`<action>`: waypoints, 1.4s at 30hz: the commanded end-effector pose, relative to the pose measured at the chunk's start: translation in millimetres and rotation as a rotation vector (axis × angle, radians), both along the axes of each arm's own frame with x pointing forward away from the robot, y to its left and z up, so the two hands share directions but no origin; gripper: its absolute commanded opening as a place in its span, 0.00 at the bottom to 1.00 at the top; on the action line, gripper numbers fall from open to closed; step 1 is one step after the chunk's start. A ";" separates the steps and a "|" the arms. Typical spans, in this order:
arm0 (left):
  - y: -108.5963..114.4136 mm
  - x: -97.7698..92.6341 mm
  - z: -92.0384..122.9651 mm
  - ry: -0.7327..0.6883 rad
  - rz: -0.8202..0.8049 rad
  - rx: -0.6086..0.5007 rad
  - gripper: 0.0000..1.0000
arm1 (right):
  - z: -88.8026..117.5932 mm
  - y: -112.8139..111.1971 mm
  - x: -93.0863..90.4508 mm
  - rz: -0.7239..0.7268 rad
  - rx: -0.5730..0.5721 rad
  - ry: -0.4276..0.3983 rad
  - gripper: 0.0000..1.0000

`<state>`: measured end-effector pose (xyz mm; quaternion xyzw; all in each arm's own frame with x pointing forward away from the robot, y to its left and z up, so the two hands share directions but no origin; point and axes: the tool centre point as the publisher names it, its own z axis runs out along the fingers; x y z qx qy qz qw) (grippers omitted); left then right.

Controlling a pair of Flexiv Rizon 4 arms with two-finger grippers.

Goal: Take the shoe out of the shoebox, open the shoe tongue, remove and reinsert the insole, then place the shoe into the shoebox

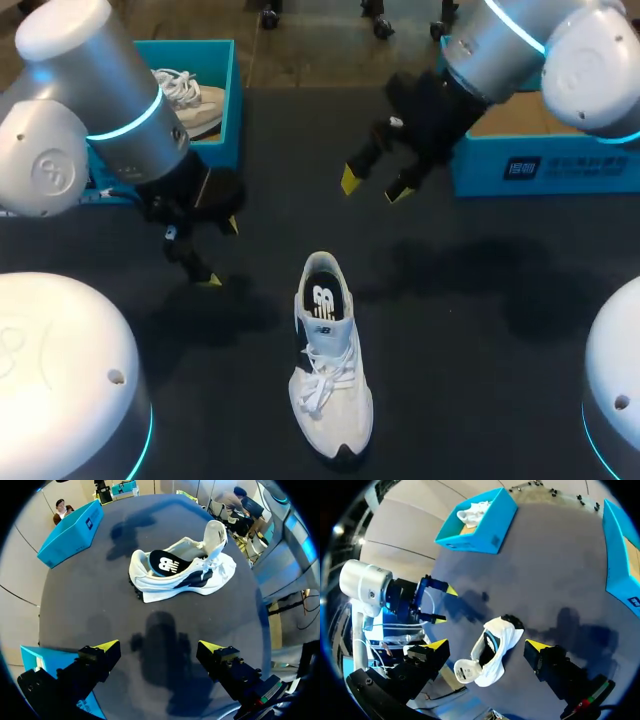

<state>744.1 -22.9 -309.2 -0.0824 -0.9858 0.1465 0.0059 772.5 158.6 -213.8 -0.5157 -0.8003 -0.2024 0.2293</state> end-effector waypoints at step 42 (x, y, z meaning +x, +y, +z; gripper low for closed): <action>141.6 143.0 73.9 -0.110 -0.584 0.099 1.00 | 17.6 76.0 -59.8 -0.494 -0.595 -0.083 0.42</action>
